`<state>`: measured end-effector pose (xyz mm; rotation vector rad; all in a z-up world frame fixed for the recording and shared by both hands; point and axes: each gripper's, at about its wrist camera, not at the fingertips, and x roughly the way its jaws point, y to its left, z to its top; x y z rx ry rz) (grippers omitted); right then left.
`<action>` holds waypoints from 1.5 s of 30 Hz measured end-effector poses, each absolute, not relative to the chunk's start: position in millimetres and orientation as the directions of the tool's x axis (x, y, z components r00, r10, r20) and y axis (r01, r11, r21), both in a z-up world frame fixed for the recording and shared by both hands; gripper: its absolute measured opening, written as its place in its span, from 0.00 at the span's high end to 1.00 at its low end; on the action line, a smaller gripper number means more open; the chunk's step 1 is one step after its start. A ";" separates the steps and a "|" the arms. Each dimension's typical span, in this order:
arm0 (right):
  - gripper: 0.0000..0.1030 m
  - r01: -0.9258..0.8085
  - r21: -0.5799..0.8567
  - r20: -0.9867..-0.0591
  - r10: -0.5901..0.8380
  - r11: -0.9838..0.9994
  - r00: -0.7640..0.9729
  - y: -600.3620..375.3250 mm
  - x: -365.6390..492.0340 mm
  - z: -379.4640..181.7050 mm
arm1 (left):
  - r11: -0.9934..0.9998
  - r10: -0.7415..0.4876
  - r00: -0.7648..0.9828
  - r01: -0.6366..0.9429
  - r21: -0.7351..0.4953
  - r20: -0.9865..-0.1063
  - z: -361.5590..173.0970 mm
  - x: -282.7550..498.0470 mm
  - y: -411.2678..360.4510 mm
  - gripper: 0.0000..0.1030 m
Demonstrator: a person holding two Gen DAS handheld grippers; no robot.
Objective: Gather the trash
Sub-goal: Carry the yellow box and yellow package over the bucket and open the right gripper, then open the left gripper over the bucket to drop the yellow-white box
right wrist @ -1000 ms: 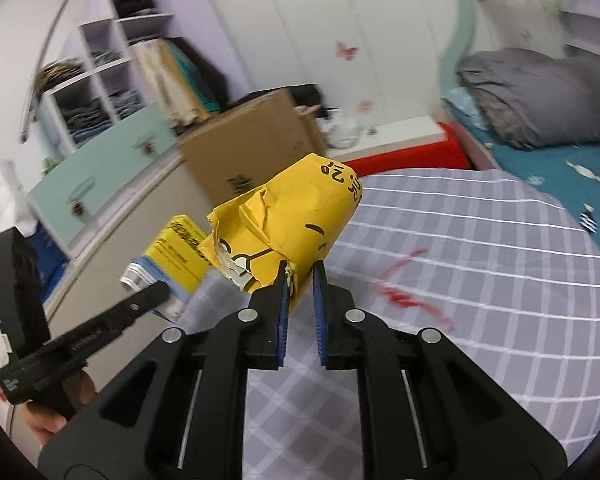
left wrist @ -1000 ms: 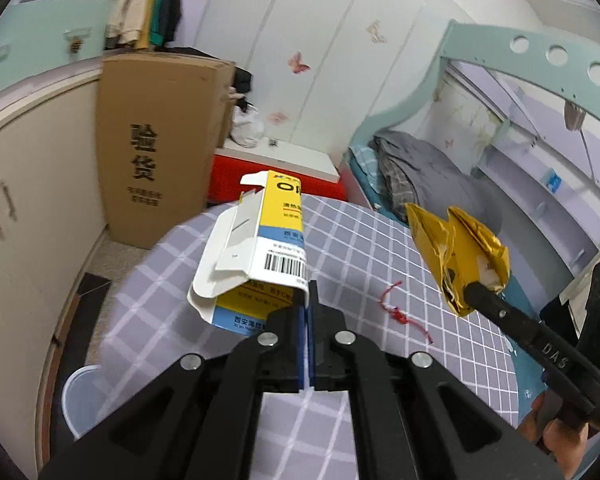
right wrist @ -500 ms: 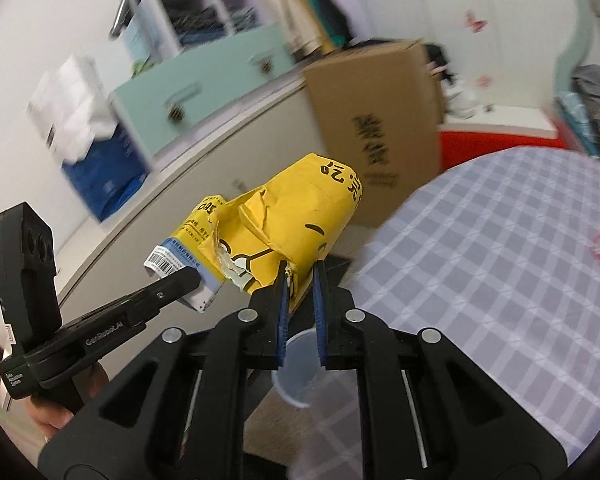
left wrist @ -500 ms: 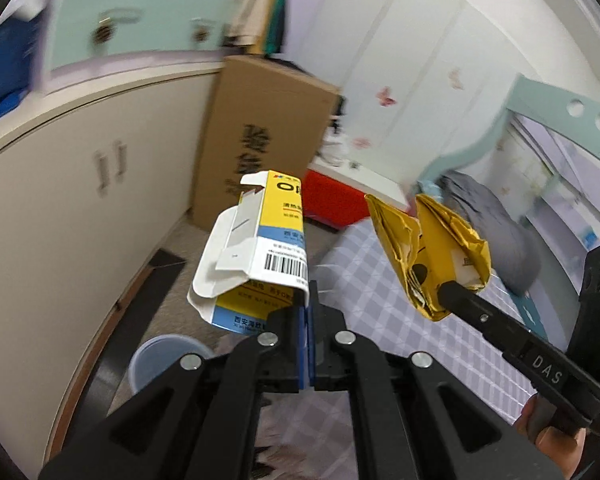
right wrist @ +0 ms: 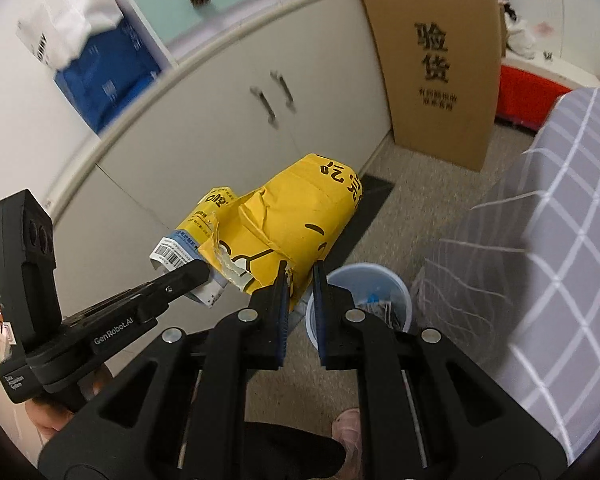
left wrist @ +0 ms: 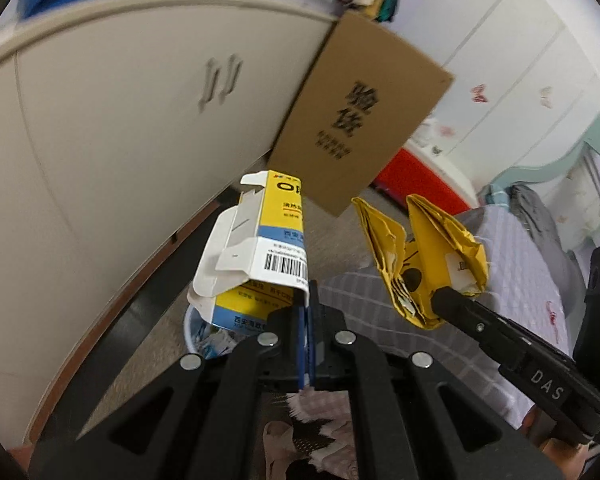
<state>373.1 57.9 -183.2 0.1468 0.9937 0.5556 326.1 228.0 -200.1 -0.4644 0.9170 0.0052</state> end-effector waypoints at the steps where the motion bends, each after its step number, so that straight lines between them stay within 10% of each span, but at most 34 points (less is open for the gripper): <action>1: 0.89 -0.374 0.363 -0.764 0.502 0.854 0.406 61.6 377.2 -190.2 | 0.899 -0.185 0.600 -0.216 -0.381 -0.778 -207.9 329.2 232.1 0.99; 6: 0.85 -0.378 0.337 -0.820 0.466 0.862 0.332 78.3 398.1 -224.7 | 0.891 -0.156 0.551 -0.281 -0.358 -0.820 -237.7 340.5 247.0 0.99; 10: 0.44 -0.347 0.297 -0.852 0.411 0.890 0.325 79.4 411.2 -244.0 | 0.888 -0.146 0.514 -0.309 -0.341 -0.845 -257.0 347.1 251.7 0.99; 45: 0.38 -0.368 0.246 -0.765 0.413 0.897 0.494 41.1 399.2 -198.3 | 0.907 -0.204 0.443 -0.250 -0.339 -0.873 -260.9 386.2 204.0 0.98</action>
